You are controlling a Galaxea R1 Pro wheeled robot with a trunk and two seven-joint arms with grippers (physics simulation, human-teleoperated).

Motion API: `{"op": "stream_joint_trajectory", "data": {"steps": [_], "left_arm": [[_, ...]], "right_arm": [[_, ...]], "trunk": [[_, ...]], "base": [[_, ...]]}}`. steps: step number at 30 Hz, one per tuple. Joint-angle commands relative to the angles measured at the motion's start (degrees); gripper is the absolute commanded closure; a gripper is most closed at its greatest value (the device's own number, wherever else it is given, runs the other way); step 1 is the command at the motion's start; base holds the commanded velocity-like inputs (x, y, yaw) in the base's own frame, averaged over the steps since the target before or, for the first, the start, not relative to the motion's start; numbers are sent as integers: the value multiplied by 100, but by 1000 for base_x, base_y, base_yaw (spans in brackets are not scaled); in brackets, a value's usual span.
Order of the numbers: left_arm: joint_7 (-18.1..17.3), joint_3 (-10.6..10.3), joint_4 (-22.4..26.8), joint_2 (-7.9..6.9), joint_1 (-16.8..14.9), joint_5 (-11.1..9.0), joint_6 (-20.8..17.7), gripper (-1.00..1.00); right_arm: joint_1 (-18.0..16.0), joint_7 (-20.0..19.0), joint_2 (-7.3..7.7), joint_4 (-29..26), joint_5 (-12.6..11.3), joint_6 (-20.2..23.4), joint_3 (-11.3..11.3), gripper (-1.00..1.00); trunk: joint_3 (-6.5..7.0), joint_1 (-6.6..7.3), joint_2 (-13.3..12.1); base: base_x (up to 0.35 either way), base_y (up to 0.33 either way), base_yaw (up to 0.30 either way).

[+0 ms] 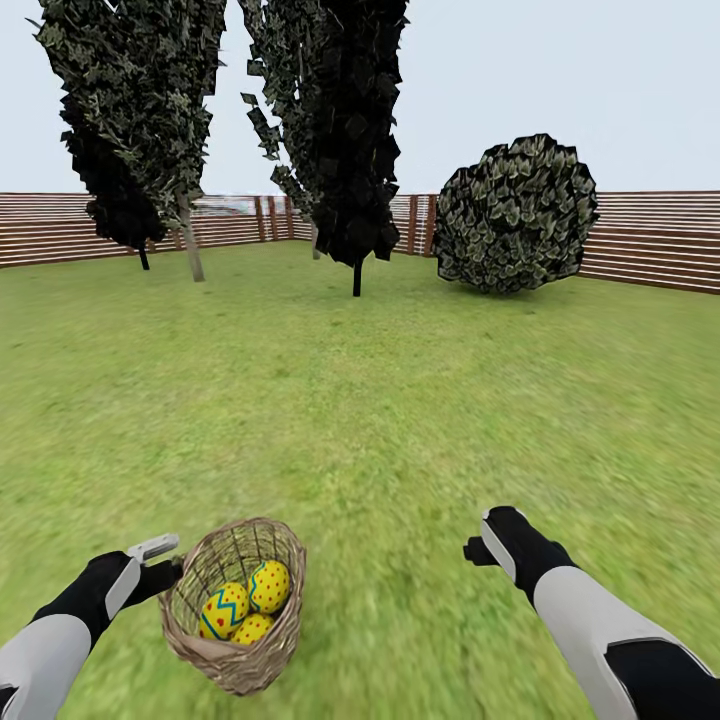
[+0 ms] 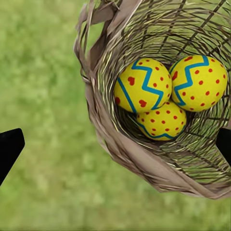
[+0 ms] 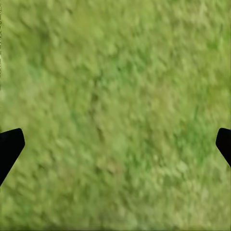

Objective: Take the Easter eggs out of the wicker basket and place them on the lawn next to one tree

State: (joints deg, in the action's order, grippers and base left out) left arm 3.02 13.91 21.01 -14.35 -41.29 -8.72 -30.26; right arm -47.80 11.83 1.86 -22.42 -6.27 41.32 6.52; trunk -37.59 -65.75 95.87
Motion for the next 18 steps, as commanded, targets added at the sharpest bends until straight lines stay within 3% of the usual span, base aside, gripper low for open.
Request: {"op": "stream_joint_trajectory", "data": {"steps": [1,18], "left_arm": [[32,15,10,2,-2,-60,-31,-100],[36,15,12,2,-2,-68,-30,-100]], "right_arm": [[-3,39,3,-8,-60,25,42,-100],[-5,39,1,-8,-63,19,42,-100]], "trunk": [[-24,-22,44],[-329,-396,726]], "base": [[0,0,0],[0,0,0]]}}
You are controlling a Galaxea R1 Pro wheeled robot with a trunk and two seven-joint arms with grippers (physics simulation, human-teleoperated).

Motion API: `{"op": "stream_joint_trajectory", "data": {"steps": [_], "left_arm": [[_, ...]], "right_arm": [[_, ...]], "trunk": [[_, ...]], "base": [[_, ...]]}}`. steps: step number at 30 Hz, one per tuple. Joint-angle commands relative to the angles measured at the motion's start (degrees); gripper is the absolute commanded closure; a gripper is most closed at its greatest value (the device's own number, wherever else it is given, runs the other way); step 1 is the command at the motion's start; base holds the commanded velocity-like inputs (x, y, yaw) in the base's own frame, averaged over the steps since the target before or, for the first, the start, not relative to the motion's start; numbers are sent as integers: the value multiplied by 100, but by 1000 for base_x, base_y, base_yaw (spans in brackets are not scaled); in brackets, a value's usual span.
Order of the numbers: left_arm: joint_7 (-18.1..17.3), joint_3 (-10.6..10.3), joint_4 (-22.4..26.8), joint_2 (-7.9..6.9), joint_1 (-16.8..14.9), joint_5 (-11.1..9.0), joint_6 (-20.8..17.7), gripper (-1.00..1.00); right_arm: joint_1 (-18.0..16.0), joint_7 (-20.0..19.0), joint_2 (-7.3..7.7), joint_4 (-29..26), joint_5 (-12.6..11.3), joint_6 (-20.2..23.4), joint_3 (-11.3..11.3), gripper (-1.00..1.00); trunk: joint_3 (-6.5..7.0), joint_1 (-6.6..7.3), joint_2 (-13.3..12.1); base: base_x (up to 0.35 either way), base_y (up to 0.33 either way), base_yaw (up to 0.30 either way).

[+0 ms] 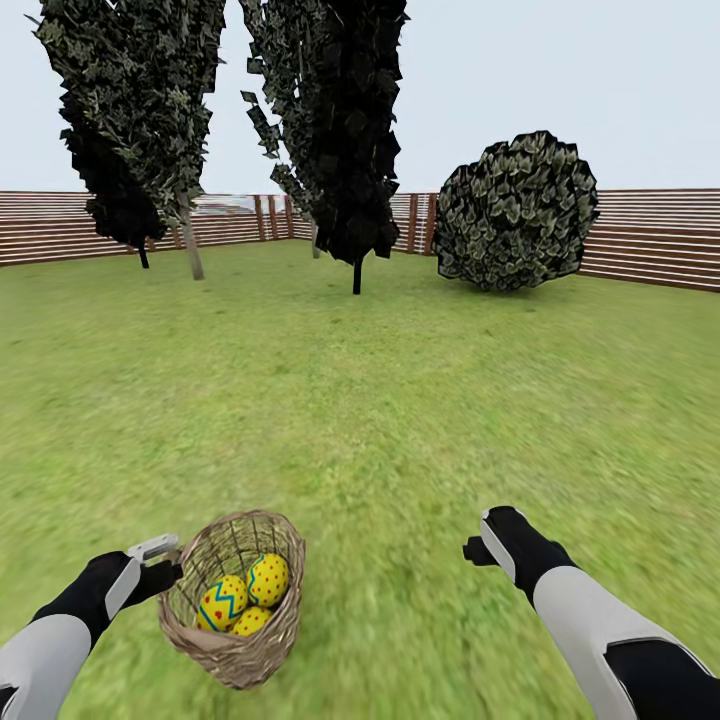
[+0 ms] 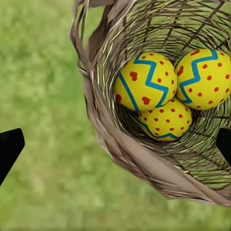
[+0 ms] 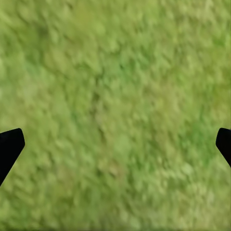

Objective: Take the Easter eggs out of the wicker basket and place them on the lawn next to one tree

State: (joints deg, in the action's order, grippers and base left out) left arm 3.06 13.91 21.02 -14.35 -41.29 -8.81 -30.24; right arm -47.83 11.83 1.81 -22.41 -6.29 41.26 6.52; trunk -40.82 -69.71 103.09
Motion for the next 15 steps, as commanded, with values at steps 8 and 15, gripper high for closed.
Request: {"op": "stream_joint_trajectory", "data": {"steps": [8,15], "left_arm": [[36,15,7,2,-2,-60,-34,-100],[37,23,15,1,-2,-60,-34,-100]], "right_arm": [[-6,39,12,-9,-59,28,42,-100],[-1,39,4,-9,-58,28,42,-100]], "trunk": [[-150,-176,325],[-275,-330,606]], "base": [[0,0,0],[0,0,0]]}}
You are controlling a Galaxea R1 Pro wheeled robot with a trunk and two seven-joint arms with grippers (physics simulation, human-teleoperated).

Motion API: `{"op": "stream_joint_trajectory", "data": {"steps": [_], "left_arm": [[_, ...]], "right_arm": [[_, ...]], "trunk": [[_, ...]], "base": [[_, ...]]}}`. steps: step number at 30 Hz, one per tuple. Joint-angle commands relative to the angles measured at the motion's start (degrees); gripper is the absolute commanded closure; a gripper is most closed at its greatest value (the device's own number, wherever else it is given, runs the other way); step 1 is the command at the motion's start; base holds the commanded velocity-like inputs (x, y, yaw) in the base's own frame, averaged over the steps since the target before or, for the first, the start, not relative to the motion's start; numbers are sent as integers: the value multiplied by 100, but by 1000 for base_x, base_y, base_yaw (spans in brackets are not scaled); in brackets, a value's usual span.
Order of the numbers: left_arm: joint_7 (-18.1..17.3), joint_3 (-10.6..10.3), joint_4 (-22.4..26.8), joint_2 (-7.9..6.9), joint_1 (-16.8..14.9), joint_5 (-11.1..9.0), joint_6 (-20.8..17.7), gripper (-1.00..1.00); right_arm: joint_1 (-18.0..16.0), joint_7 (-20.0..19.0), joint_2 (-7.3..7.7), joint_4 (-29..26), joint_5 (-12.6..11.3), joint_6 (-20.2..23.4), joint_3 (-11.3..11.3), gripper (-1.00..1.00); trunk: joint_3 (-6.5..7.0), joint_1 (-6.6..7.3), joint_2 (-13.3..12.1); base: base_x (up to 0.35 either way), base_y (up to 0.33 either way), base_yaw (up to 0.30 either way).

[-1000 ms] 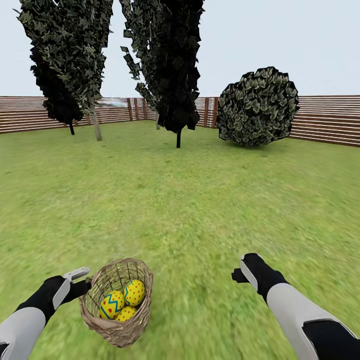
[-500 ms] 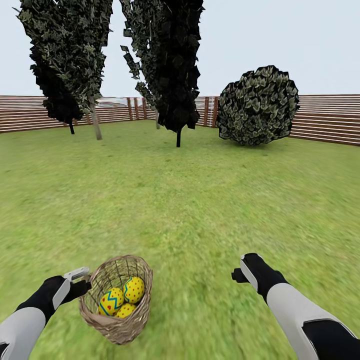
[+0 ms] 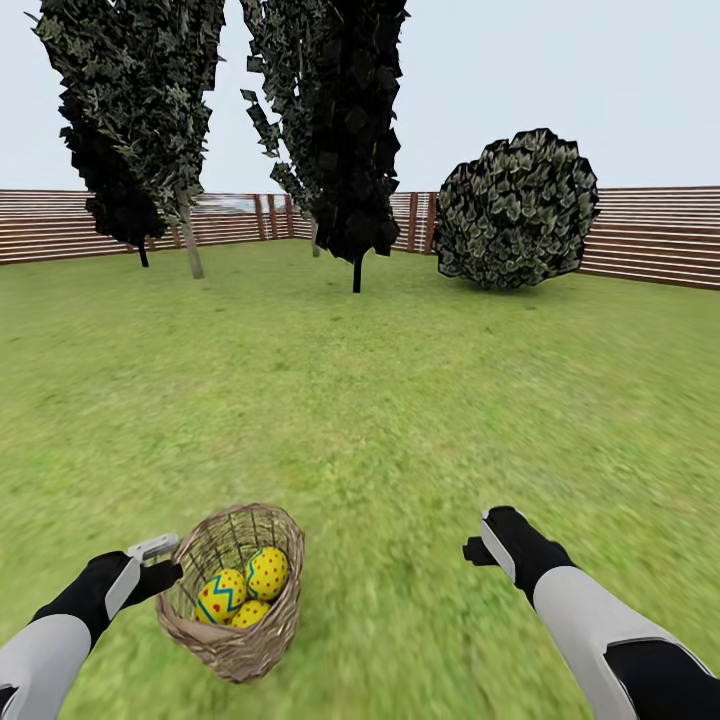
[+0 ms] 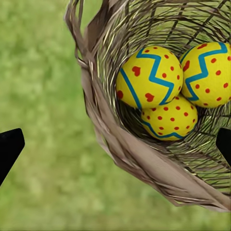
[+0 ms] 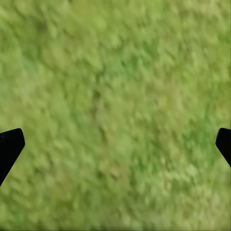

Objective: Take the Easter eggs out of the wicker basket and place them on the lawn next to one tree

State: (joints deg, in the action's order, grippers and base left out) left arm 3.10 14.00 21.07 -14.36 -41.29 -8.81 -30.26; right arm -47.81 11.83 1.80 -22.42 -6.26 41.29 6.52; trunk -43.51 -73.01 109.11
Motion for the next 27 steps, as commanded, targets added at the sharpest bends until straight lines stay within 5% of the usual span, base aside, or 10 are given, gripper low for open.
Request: {"op": "stream_joint_trajectory", "data": {"steps": [1,27], "left_arm": [[33,15,7,2,-2,-60,-32,-100],[33,12,8,12,-2,-60,-32,-100]], "right_arm": [[-2,39,5,-8,-60,25,42,-100],[-6,39,-6,-8,-59,26,43,-100]], "trunk": [[-24,-22,44],[-491,-593,1087]], "base": [[0,0,0],[0,0,0]]}}
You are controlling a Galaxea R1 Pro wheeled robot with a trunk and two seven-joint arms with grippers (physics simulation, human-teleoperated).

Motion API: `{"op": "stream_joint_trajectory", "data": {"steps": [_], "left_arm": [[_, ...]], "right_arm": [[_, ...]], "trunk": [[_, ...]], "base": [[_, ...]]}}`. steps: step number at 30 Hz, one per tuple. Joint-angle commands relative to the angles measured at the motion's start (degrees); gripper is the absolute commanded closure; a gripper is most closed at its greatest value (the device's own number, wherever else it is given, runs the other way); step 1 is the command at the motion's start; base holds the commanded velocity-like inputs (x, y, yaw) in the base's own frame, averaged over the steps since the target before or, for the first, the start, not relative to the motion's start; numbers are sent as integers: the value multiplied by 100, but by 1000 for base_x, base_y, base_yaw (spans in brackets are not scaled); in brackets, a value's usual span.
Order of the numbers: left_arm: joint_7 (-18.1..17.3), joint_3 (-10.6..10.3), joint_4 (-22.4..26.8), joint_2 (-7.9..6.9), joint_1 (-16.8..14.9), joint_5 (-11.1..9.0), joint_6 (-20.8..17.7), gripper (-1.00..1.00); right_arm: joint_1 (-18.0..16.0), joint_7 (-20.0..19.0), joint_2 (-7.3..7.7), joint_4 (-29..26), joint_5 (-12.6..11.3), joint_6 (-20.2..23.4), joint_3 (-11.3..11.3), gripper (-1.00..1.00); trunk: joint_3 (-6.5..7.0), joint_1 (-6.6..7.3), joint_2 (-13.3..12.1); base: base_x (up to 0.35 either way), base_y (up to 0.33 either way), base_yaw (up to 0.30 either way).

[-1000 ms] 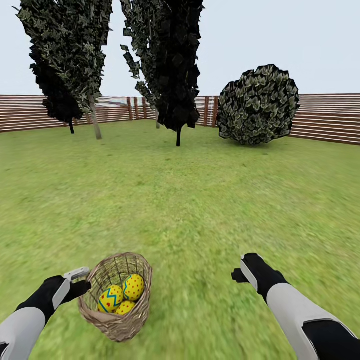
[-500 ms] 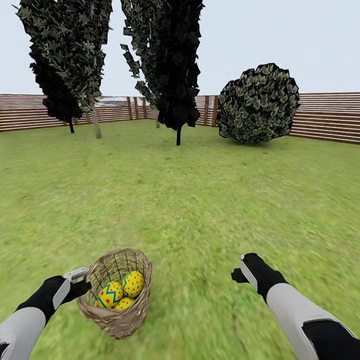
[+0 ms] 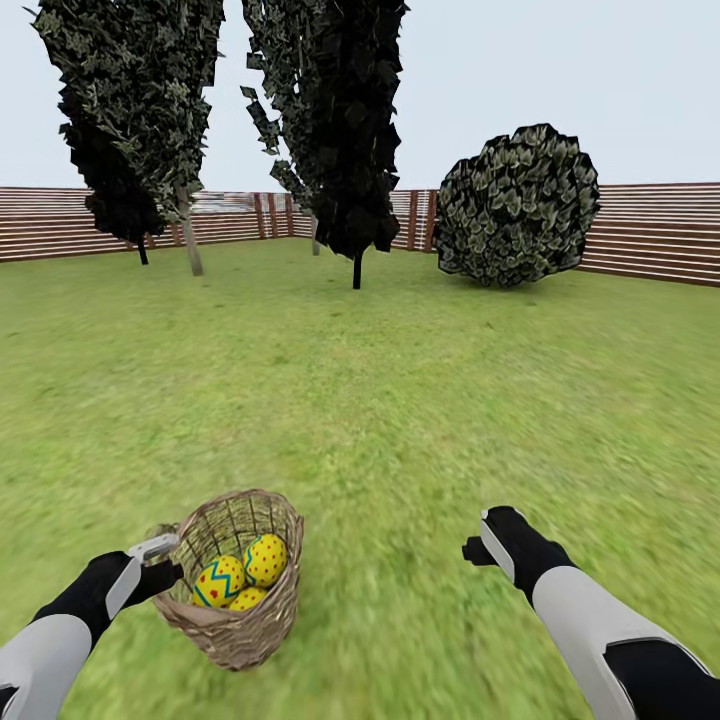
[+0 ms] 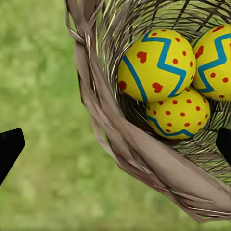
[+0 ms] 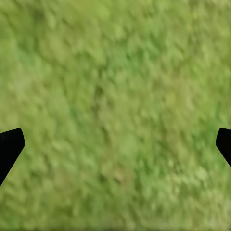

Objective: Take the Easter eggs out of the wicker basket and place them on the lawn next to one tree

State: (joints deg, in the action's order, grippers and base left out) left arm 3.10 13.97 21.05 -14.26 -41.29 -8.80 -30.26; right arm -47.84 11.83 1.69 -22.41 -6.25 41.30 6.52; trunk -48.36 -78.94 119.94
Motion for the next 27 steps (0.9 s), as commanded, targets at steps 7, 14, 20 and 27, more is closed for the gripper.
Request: {"op": "stream_joint_trajectory", "data": {"steps": [7,14,20,27], "left_arm": [[33,11,5,40,-2,-60,-31,-100],[33,11,5,70,-2,-60,-26,-100],[33,9,5,80,-2,-60,-28,-100],[33,9,5,81,-2,-60,-29,-100]], "right_arm": [[-1,39,7,-9,-60,21,43,-100],[0,39,7,-9,-60,21,48,-100],[1,39,-1,-9,-60,22,51,-100],[3,39,-33,-9,-60,19,85,-100]], "trunk": [[-132,-153,285],[-257,-307,565],[-365,-439,806],[-491,-593,1087]], "base": [[0,0,0],[0,0,0],[0,0,0],[0,0,0]]}}
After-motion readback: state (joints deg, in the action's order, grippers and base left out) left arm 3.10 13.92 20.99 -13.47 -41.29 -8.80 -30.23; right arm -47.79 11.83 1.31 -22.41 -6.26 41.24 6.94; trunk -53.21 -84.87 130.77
